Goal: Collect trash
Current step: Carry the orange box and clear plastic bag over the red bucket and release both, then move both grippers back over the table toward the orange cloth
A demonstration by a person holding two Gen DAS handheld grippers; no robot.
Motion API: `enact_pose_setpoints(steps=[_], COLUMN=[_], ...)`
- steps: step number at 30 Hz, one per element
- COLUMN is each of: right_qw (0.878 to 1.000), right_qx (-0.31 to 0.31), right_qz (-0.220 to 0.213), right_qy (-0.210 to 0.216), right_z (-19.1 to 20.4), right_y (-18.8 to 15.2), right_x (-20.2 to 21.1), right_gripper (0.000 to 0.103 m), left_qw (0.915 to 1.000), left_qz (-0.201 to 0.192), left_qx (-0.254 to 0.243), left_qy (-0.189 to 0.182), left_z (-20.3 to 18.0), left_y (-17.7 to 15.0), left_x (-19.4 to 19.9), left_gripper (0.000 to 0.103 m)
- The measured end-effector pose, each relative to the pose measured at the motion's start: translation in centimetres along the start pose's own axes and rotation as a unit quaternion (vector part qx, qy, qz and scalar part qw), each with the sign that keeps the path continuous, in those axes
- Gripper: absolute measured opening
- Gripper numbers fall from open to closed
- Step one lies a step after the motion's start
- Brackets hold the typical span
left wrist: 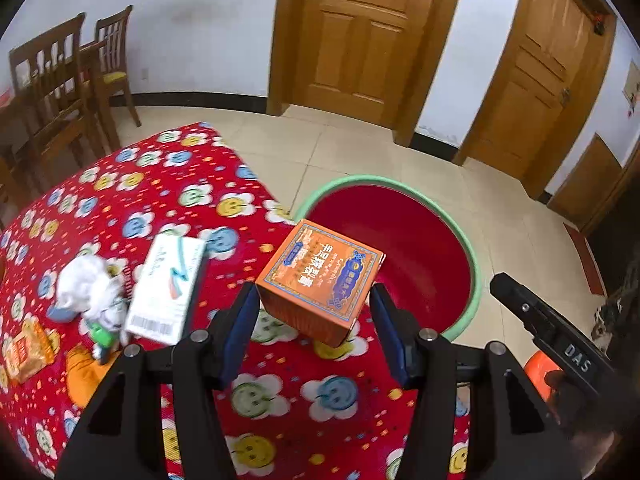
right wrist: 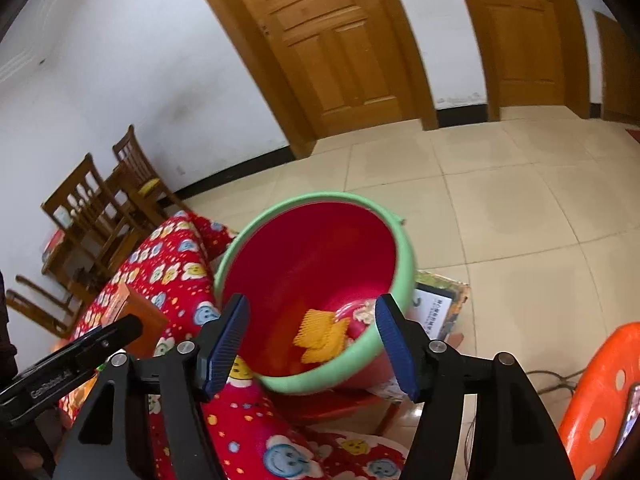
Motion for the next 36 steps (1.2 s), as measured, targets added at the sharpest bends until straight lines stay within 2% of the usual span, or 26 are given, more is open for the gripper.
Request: enact_pose_setpoints(steps=[10,15,18,25,36], right_qw=[0.999,0.998,0.998,0.998,0.998], right_qx=[-0.041,-0.051,-0.055,-0.055,-0.051], right_qz=[0.004,0.007,0.008,0.011,0.013], right_qy=[-0.026,-0.03,-0.031,-0.027,-0.017], right_z=[-3.8,-4.5,-4.6,-4.5,-3.7], right_y=[-0.4,-0.5,-0.6,-1.0,-1.3], right_x=[0.1,0.1,0.1,0.3,0.9], right_gripper=[0.068,0.068,0.069,0.069,0.069], left_qw=[0.9994,0.9988,0.9989,0.999,0.9996], left_qz=[0.019,0.028,0.029,0.026,0.011], left_qx=[-0.028,-0.039,-0.037,-0.033,-0.017], left_qy=[-0.011,-0.008,0.001,0.018,0.021], left_z=[-3.2,-3.9,-3.9,-3.4,-2.1], left_y=[0.6,0.8,0.9,0.9,0.0], left_x=[-3.9,-5.5,-5.9,-5.4,-2.3], left_gripper=[0.057,0.058,0.061,0.069,0.07])
Point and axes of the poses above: each gripper's, at about its wrist camera, not at the fingertips, and x roughly against the way its jaws point, z to its left, y to its top, the point moved 7 cm from there along -x, roughly the way its jaws point, and after that the axes turned 3 degrees about -x, right-handed, at the moved point
